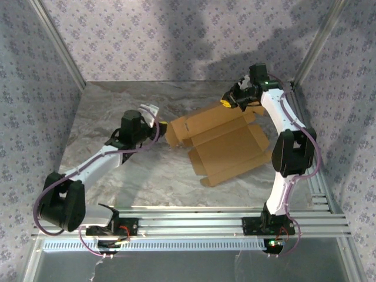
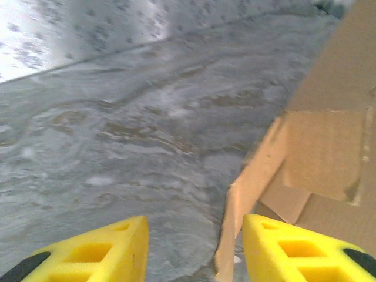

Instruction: Fold the paper box

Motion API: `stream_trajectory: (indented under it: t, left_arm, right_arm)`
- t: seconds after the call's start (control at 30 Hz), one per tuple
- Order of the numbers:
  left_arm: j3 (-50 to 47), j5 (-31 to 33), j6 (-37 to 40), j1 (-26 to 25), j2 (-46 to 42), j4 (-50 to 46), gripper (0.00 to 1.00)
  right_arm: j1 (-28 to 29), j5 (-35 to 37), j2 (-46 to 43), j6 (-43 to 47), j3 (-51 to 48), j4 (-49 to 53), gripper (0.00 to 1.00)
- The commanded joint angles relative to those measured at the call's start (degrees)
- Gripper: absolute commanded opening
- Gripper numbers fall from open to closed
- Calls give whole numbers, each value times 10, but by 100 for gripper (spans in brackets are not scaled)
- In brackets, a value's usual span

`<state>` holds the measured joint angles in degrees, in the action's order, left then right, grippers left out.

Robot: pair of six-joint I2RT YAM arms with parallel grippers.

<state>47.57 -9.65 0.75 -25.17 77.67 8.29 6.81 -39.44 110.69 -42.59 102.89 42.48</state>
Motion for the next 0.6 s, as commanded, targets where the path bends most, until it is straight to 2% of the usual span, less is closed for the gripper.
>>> stream_trajectory:
  t: [0.0, 0.13, 0.33, 0.57]
  left_arm:
    - [61, 2, 68, -21, 34, -60, 47]
    - [81, 47, 79, -29, 65, -79, 48]
    - [81, 8, 84, -46, 83, -71, 47]
    - [88, 18, 49, -48, 91, -95, 31]
  right_arm:
    - [3, -2, 10, 26, 20, 34, 0]
    - [4, -4, 12, 26, 19, 34, 0]
    - [3, -5, 11, 25, 19, 34, 0]
    - [3, -6, 11, 17, 15, 25, 0]
